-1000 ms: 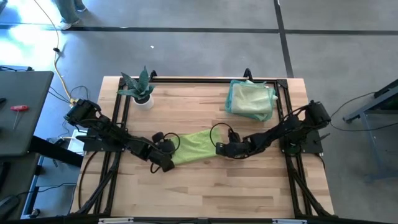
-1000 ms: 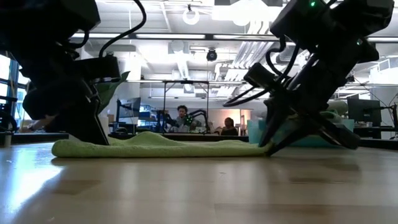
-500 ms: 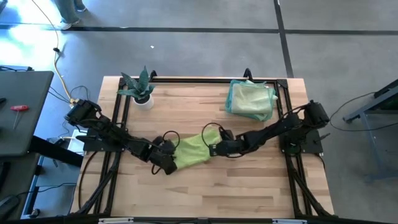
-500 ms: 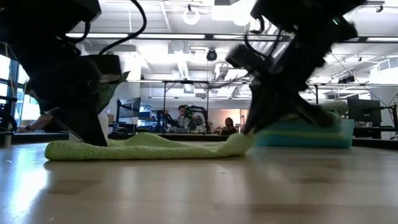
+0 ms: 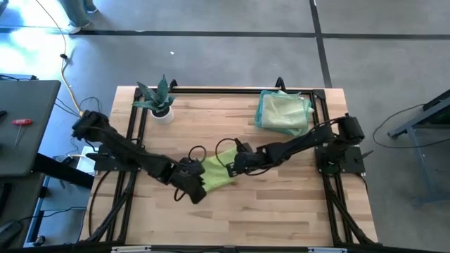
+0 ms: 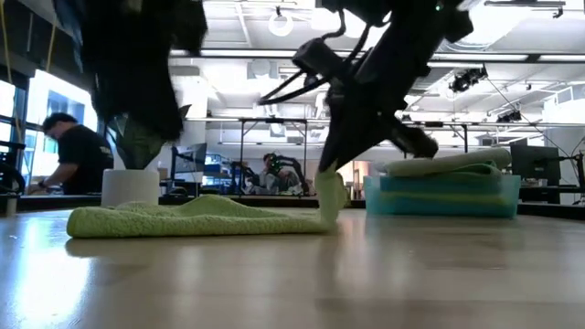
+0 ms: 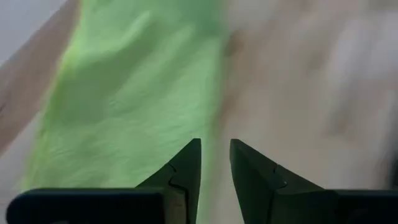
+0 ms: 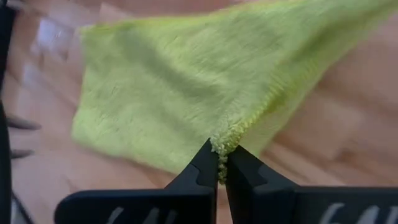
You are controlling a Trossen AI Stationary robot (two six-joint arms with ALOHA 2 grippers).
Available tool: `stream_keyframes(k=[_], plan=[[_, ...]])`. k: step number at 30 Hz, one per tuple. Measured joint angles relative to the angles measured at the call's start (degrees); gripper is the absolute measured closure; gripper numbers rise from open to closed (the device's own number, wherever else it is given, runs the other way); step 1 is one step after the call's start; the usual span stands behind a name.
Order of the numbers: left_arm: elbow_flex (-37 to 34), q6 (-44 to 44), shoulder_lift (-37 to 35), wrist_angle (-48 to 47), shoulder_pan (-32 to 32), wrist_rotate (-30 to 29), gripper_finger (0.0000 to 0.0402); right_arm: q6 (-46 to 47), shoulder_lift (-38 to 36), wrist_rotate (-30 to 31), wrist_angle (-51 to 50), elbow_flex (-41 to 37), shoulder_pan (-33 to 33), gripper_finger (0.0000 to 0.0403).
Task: Fold microfiber towels
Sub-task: Fold the light green microfiber cloth
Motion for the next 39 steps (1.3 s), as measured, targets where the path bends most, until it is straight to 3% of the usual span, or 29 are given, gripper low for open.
stream_keyframes(k=[6, 13, 24, 39], plan=[[8.6, -1.5, -4.2, -4.6, -3.3, -2.1, 0.0339, 0.0, 4.5, -1.0, 11.0, 0.4, 1.9, 0.0403], [11.7, 1.1, -11.4, -6.2, -7.5, -8.6, 0.0349, 1.0, 9.8, -0.3, 10.7, 7.1, 4.1, 0.0403], [11.5, 3.1, -22.3, -16.6, -13.2, -13.9, 0.0349, 1.6, 20.4, 4.5, 2.8, 27.0, 4.8, 0.0403], [11.8, 0.8, -26.7, -20.1, -22.3, -20.8, 0.0349, -1.3, 38.3, 3.7, -4.7, 56.3, 4.2, 0.0403]])
